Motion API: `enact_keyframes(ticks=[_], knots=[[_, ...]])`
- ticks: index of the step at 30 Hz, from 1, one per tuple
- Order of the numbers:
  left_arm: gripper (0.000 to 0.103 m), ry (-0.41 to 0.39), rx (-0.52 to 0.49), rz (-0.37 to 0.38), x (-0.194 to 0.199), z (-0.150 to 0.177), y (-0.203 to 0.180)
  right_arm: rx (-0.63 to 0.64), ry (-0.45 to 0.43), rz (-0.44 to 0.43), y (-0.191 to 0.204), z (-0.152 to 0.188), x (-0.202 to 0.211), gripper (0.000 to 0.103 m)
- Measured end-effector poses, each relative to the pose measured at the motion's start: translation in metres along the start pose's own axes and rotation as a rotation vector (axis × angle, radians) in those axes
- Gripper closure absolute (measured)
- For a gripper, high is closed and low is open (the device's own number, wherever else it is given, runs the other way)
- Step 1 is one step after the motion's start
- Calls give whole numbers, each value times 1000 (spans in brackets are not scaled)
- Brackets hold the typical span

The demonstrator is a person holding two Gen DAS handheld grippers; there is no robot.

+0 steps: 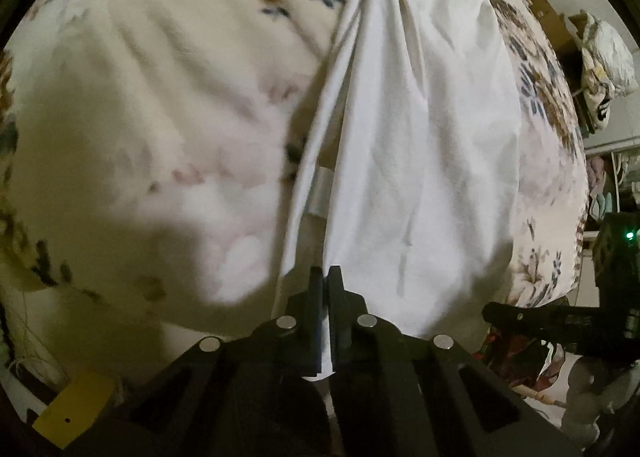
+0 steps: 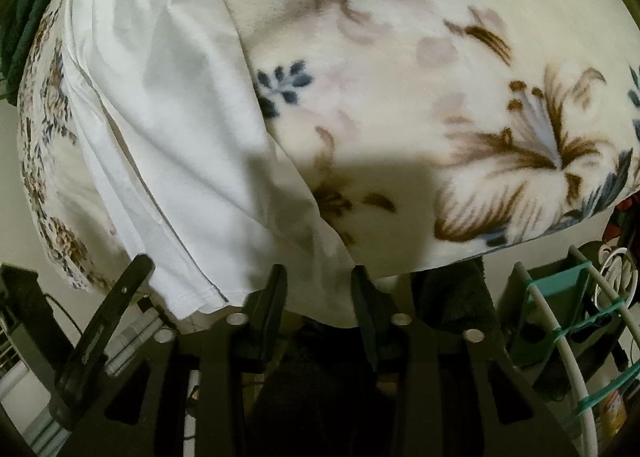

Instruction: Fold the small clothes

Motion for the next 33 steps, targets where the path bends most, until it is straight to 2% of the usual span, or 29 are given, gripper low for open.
enact_keyframes(ticks=[5, 11, 14, 17, 19, 20, 21, 22, 23, 24, 27, 28, 30, 31, 33], knots=[[102, 4, 39, 15, 12, 0, 14, 55, 13, 24, 10, 13, 0, 101], [103, 72, 58, -27, -10, 7, 37, 105, 16, 122, 12, 11, -9, 102], [102, 87, 74, -19, -6, 4, 43, 70, 52, 95, 9, 2, -13, 101], [101, 71, 43, -25, 11, -7, 36, 65, 74, 39, 11, -4, -4, 85], [100, 39, 21, -22, 27, -24, 28, 59, 52, -10, 14, -11, 13, 61], [96, 23, 16, -18, 33, -33, 24, 57, 36, -25, 17, -15, 23, 57], [92, 5, 12, -11, 38, -42, 21, 57, 21, -41, 19, -20, 33, 53], [79, -23, 9, 6, 45, -60, 15, 57, 5, -62, 24, -26, 43, 49], [57, -39, 11, 18, 48, -71, 12, 57, -12, -85, 31, -36, 55, 47], [44, -73, 16, 48, 52, -91, 7, 58, -33, -107, 37, -47, 67, 44], [43, -158, 18, 140, 60, -154, -13, 79, -115, -164, 57, -90, 102, 36], [43, -185, 7, 173, 61, -181, -23, 88, -146, -178, 65, -108, 114, 36], [43, -228, -14, 182, 59, -221, -35, 116, -218, -198, 78, -149, 138, 36], [43, -246, -28, 200, 56, -251, -44, 136, -256, -201, 84, -170, 149, 36], [43, -250, -28, 211, 46, -287, -50, 162, -310, -205, 95, -217, 165, 36]])
Point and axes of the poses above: each gripper's, at about its wrist camera, not at the fingertips, and x roughly against the way its jaws point, y to its left, z to its underside, the point moved 6 cm from there along -x, roughly the way its jaws point
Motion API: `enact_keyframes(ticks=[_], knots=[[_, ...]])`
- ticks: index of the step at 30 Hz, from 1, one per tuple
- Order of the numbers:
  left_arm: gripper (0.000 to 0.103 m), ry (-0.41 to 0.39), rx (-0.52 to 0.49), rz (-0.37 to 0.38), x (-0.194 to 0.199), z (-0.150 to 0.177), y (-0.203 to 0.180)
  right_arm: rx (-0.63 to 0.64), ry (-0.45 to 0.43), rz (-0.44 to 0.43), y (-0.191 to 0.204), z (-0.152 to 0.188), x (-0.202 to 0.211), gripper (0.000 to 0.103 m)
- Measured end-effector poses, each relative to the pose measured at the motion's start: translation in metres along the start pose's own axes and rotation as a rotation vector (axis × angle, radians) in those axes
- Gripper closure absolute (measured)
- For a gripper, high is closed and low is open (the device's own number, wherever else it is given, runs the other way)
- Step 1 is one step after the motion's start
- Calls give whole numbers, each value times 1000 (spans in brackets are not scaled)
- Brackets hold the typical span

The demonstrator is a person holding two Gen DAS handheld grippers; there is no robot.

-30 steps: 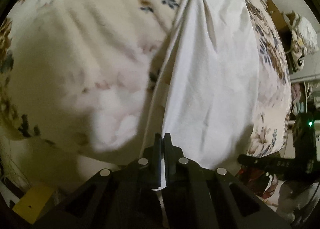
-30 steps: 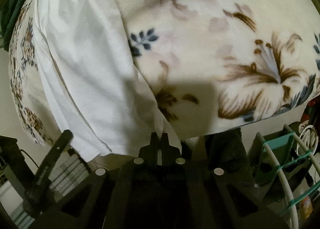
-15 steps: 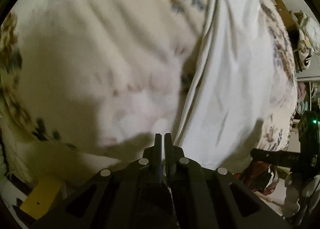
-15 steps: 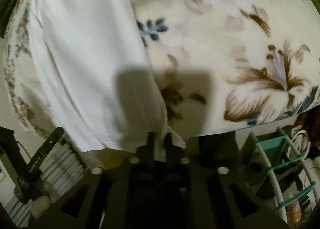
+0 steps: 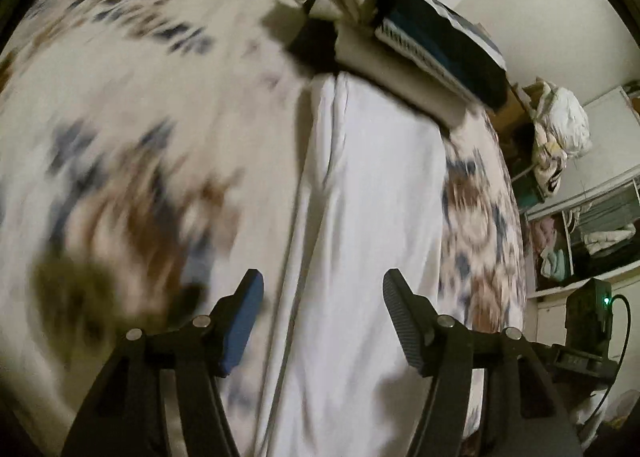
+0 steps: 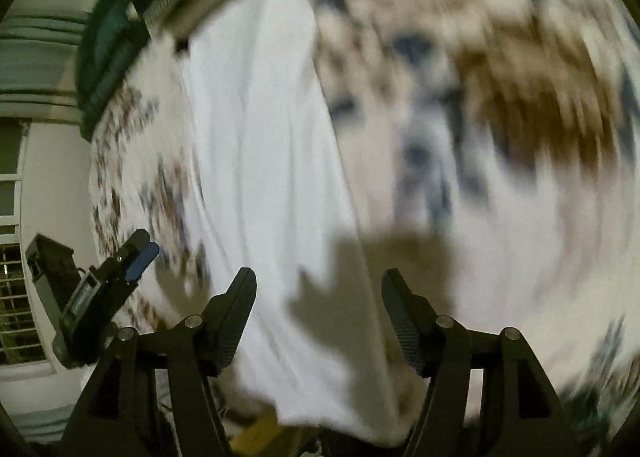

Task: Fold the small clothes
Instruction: 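Grasp the T-shirt hem with the left tool while the right tool grasps it too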

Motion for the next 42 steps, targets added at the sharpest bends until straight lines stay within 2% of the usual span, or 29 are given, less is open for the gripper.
enact_keyframes(ticks=[3, 7, 10, 13, 18, 19, 20, 21, 22, 25, 32, 34, 37, 40, 42], knots=[[43, 12, 39, 25, -41, -53, 1, -18, -41, -55, 4, -81, -12, 36], [43, 37, 59, 44, -85, -98, 1, -33, -66, -80, 0, -168, -35, 36], [43, 58, 64, 47, -122, -128, 2, -32, -64, -100, 0, -221, -54, 36], [43, 64, 72, 59, -141, -143, 2, -8, -39, -141, 9, -263, -77, 36], [46, 30, 48, 83, -148, -158, -6, 35, -5, -184, 24, -299, -106, 36], [49, 15, 30, 82, -146, -160, -9, 35, -8, -196, 24, -300, -108, 36], [78, 11, 13, 79, -145, -159, -11, 30, -14, -211, 26, -304, -108, 36], [94, 16, -8, 72, -144, -158, -13, 32, -24, -227, 27, -305, -106, 46], [96, 14, -38, 68, -139, -155, -16, 38, -25, -232, 27, -304, -105, 67], [96, -30, -82, 63, -123, -150, -23, 60, -34, -233, 35, -302, -101, 94], [96, -95, -80, 110, -67, -129, -25, 151, -95, -261, 60, -286, -60, 98], [96, -112, -73, 122, -58, -135, -18, 183, -109, -267, 68, -278, -46, 98], [96, -132, -72, 143, -32, -125, -15, 220, -122, -282, 70, -254, -22, 98], [96, -136, -78, 158, -10, -99, -19, 275, -131, -278, 81, -232, -8, 98], [96, -136, -73, 152, -19, -87, -35, 303, -123, -279, 83, -212, 1, 98]])
Point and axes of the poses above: each gripper's, at about its wrist camera, not at the fingertips, and x roughly against the way its jaws point, y to its left, z to its underside, the point moved 6 cm from there along -x, roughly the way its jaws point
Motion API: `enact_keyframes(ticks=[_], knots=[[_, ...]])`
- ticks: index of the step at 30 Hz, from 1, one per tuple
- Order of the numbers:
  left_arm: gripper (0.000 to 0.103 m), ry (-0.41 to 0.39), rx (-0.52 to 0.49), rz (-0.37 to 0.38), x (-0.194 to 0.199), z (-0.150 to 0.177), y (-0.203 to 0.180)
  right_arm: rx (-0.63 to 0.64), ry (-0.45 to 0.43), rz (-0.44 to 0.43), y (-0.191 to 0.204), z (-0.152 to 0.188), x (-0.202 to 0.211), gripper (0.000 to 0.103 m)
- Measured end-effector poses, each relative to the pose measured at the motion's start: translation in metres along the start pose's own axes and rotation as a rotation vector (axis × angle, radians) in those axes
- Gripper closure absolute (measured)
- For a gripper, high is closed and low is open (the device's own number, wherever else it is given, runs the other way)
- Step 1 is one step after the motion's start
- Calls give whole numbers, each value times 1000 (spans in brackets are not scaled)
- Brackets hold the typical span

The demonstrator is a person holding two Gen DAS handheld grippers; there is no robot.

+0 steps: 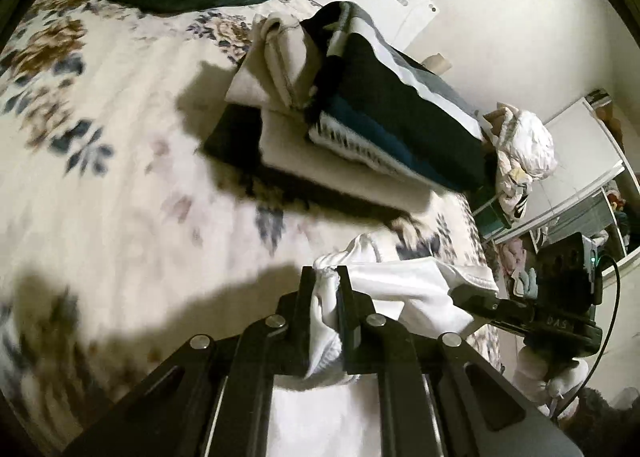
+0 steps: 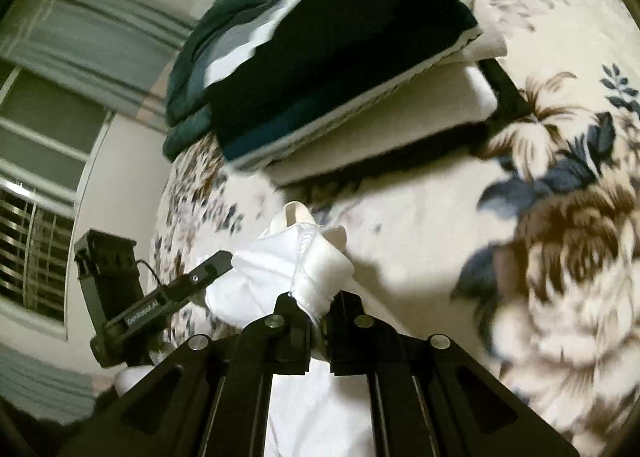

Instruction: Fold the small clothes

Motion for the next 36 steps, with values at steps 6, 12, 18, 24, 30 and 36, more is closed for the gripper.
enact_keyframes(ticks=[6, 12, 18, 24, 30, 36], knots=[[75, 101, 71, -65, 35, 92, 13, 40, 134, -11, 15, 125, 41, 92], [66, 244, 208, -163, 73, 184, 46, 33, 343, 66, -6, 238, 56, 66], [62, 178, 233, -198, 89, 158, 54, -41, 298, 72, -16, 246, 72, 60], [61, 112, 185, -208, 53, 113, 40, -52, 151, 99, 24, 179, 26, 60], [62, 165, 232, -200, 32, 132, 38, 121, 240, 283, 46, 187, -30, 60], [61, 306, 248, -237, 34, 192, 41, 142, 463, 301, 39, 248, -43, 65]])
Point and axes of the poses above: each gripper's, at about its wrist camera, not at the fingertips, and x roughly against the way its jaws point, y to its left, z to its underside, the point moved 6 cm from there along -x, roughly the way its jaws point
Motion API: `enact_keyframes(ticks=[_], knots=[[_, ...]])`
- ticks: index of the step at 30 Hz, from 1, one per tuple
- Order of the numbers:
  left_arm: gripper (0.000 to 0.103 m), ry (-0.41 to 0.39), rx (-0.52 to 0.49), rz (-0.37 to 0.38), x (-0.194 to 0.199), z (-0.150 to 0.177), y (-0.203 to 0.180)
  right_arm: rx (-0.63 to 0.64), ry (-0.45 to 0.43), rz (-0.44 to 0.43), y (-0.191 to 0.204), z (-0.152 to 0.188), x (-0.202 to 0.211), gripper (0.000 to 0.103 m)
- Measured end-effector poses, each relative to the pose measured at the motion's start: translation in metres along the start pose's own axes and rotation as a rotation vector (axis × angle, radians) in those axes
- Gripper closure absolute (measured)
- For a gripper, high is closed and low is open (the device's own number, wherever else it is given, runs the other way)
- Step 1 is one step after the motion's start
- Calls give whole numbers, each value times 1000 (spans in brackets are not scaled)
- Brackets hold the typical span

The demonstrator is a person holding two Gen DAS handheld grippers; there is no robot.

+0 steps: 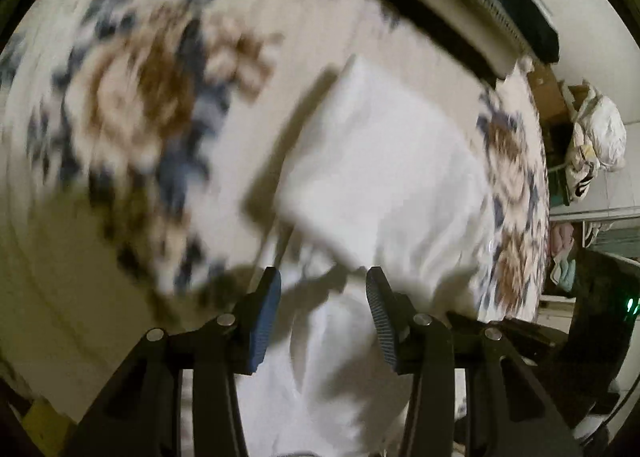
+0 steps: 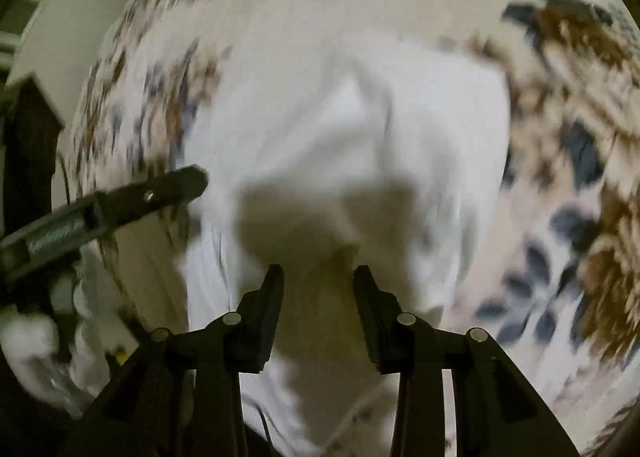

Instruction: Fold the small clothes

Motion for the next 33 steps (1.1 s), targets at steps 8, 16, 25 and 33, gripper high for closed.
enact_keyframes(ticks=[8, 16, 25, 33], knots=[[61, -23, 190, 136, 12, 0, 12, -561, -133, -423, -48, 1, 19, 64], [70, -90, 351, 212, -3, -29, 20, -837, -142, -490, -62, -2, -17, 94], [98, -132, 266, 131, 13, -8, 21, -618, -110, -268, -48, 29, 15, 99], [96, -91, 298, 180, 11, -8, 29, -846, -217, -338, -99, 67, 45, 59]])
Point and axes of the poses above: each gripper's, at about its wrist camera, not at the fingertips, and x roughly against the way its jaws point, y to its left, z to its underside, the point moved 6 cm from there along -x, roughly the way its jaws point
